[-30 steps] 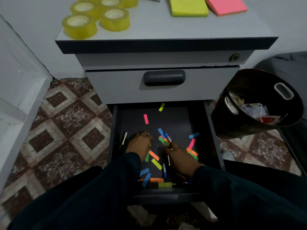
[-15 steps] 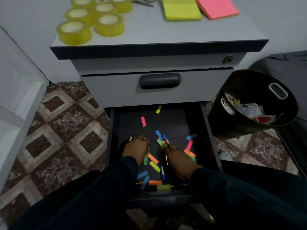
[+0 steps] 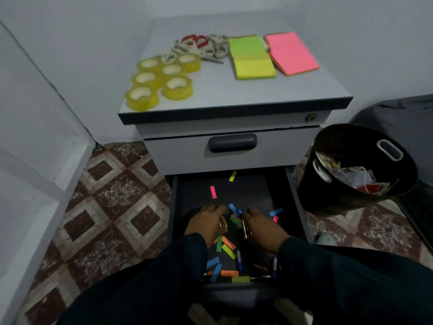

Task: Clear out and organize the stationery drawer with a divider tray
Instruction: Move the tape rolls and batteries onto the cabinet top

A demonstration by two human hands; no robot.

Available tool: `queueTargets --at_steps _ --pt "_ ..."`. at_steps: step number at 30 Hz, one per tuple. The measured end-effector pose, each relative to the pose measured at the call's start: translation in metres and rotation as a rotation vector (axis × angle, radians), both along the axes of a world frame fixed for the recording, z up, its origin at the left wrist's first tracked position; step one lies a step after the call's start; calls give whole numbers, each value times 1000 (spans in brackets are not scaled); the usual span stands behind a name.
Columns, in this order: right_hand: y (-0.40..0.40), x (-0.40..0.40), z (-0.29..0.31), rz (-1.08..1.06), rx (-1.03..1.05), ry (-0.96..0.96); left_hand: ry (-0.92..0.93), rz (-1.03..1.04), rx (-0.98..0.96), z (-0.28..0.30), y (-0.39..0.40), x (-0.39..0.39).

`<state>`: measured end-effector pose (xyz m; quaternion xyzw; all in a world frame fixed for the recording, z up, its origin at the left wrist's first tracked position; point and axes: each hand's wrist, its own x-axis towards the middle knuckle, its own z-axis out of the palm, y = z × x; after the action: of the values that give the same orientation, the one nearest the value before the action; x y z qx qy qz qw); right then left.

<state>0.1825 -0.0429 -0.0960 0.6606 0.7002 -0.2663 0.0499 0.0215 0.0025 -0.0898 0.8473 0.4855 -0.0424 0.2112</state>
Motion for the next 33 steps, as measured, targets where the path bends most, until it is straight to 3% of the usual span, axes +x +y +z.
queueTargets --at_steps 22,33 --pt "38 -8 221 111 310 -91 -135 -46 332 187 11 -19" --pt "109 3 277 45 382 46 -204 -26 445 247 79 -2"
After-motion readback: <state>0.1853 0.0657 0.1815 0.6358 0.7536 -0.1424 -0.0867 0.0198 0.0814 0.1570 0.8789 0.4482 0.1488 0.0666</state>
